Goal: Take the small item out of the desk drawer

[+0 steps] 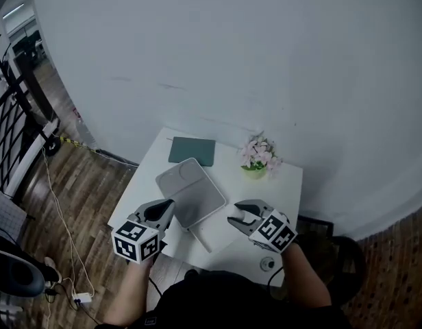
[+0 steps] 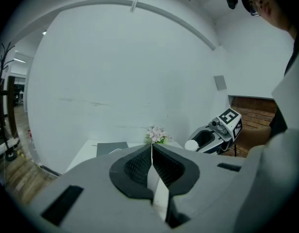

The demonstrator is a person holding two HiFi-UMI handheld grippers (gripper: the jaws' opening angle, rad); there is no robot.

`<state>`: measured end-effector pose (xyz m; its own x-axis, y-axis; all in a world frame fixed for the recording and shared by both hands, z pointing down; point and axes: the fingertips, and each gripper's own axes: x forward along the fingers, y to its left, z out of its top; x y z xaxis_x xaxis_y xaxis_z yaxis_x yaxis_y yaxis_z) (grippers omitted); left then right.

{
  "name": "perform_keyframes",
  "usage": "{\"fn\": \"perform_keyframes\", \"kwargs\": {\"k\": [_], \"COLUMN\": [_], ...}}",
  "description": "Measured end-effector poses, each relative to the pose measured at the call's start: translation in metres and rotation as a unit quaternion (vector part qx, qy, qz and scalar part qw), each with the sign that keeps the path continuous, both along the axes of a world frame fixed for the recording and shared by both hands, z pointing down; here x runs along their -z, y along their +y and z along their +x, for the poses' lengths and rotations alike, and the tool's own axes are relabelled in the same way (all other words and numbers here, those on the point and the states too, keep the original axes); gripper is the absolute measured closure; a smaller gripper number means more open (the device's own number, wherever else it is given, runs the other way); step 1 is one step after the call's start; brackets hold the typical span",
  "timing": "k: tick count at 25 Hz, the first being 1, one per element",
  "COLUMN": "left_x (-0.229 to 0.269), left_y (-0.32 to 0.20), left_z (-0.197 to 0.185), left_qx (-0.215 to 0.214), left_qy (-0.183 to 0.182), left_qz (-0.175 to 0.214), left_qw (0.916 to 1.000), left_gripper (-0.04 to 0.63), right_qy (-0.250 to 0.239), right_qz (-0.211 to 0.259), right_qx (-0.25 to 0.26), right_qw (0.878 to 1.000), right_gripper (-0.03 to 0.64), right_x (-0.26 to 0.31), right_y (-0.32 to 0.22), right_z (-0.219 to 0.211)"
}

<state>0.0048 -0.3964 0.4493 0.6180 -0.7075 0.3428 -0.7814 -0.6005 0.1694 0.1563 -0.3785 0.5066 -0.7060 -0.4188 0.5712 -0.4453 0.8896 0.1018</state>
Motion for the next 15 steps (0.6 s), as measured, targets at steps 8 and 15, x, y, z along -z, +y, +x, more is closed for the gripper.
{"fn": "perform_keyframes", "kwargs": {"k": [8,15], "left_x": [0.029,0.045], "left_y": [-0.014,-0.011], "left_z": [0.027,0.018], "left_qx": [-0.065,-0.091], "left_qy": [0.004,0.017], "left_qz": [0.032,0.047], "left_qw": [0.9974,0.9946], "left_gripper": [0.58,0.581], "right_qy": [-0.117,-0.216], "right_qz": [0.056,0.061], "right_qx": [-0.062,-0.127], "right_qw": [0.99,0.966], "right_gripper": [0.449,0.449], "right_x": [0.073,0.123], "right_y": [0.005,0.019], "right_z": [0.016,0.022]}}
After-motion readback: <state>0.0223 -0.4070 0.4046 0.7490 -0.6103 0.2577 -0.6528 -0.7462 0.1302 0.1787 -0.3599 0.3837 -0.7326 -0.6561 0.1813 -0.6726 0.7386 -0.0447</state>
